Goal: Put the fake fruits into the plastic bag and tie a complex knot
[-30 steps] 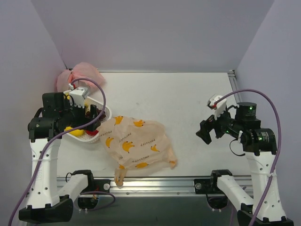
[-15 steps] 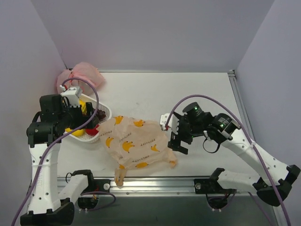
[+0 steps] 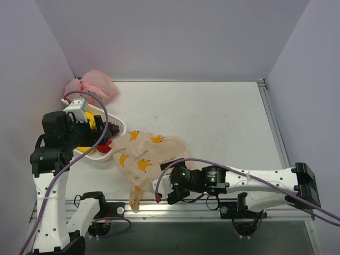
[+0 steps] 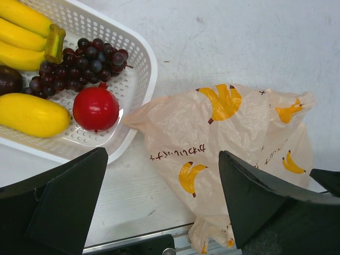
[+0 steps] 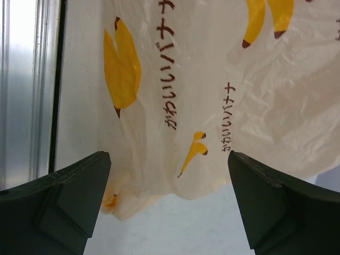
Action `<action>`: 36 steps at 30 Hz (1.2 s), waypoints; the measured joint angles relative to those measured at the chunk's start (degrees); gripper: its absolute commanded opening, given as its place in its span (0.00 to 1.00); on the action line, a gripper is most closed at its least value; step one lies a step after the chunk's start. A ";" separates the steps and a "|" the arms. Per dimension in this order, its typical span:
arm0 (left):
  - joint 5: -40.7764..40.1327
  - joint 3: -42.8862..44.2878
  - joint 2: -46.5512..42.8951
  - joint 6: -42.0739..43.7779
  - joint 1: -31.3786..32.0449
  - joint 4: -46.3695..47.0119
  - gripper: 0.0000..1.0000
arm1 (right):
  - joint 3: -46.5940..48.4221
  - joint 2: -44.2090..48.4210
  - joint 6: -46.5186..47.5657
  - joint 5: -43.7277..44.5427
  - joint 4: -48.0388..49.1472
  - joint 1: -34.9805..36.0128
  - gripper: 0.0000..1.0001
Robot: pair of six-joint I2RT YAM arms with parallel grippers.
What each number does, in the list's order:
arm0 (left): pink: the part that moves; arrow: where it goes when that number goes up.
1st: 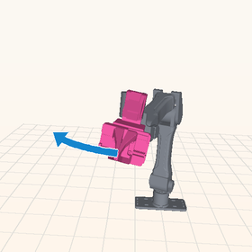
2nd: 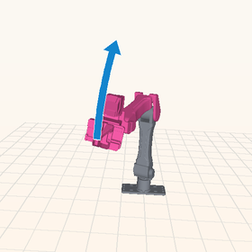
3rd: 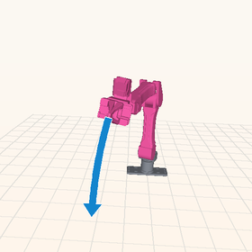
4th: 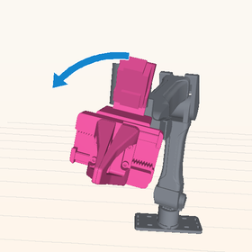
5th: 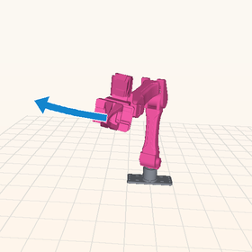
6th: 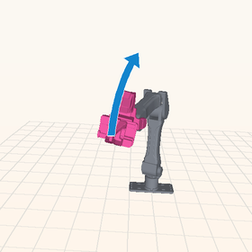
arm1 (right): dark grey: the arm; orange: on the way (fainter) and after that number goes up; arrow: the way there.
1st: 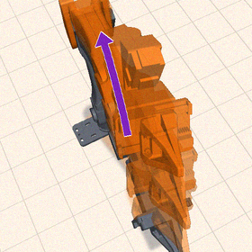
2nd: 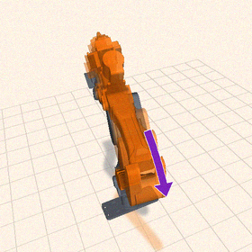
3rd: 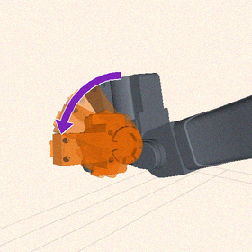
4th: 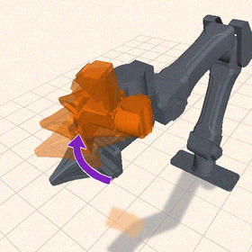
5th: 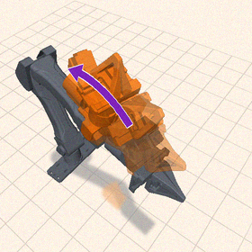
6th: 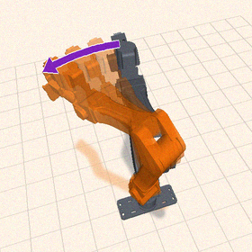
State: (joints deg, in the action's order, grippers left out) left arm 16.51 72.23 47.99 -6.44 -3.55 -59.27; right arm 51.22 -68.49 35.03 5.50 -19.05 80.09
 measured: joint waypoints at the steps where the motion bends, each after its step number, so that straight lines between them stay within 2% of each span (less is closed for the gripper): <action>1: 0.00 -0.48 0.09 -0.11 0.00 0.22 0.97 | -0.98 -0.76 0.72 1.70 1.84 1.09 1.00; 7: 0.02 -1.51 0.57 -0.46 -0.04 0.57 0.97 | -6.08 -6.73 4.31 8.28 15.52 4.11 0.99; 10: 0.09 -1.51 0.42 -0.46 -0.04 0.94 0.97 | -7.63 -9.33 5.33 10.67 20.81 4.02 0.81; 11: 0.17 -1.53 0.35 -0.46 -0.04 1.09 0.98 | -7.67 -9.94 5.55 11.21 21.84 3.93 0.64; 13: 0.28 -1.97 0.02 -0.44 -0.04 1.64 0.97 | -7.61 -10.27 5.20 11.85 23.17 3.28 0.46; 14: 0.35 -2.23 -0.17 -0.42 -0.04 1.75 0.97 | -7.28 -10.25 4.90 11.85 23.23 2.82 0.20; 15: 0.44 -2.51 -0.35 -0.42 -0.04 1.90 0.97 | -6.86 -10.25 4.61 11.61 22.99 2.36 0.07; 16: 0.55 -2.82 -0.52 -0.42 -0.04 2.10 0.97 | -6.12 -10.25 3.54 11.15 22.25 1.53 0.00; 21: 1.33 -3.48 -0.63 -0.28 -0.04 2.67 0.97 | 2.97 -9.97 -4.13 4.63 13.25 -6.75 0.00; 29: 2.32 -3.76 -0.79 0.26 -0.04 4.20 0.97 | 24.81 -9.55 -22.75 -11.72 -1.92 -26.29 0.00; 36: 3.72 -3.61 0.13 0.66 -0.04 7.08 0.97 | 34.75 -10.49 -39.41 -20.28 -9.88 -39.45 0.00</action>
State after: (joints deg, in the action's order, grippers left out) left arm 20.23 68.62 48.12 -5.78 -3.60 -52.18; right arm 85.97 -78.98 -4.38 -14.79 -28.93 40.64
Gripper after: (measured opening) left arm 0.967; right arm 0.028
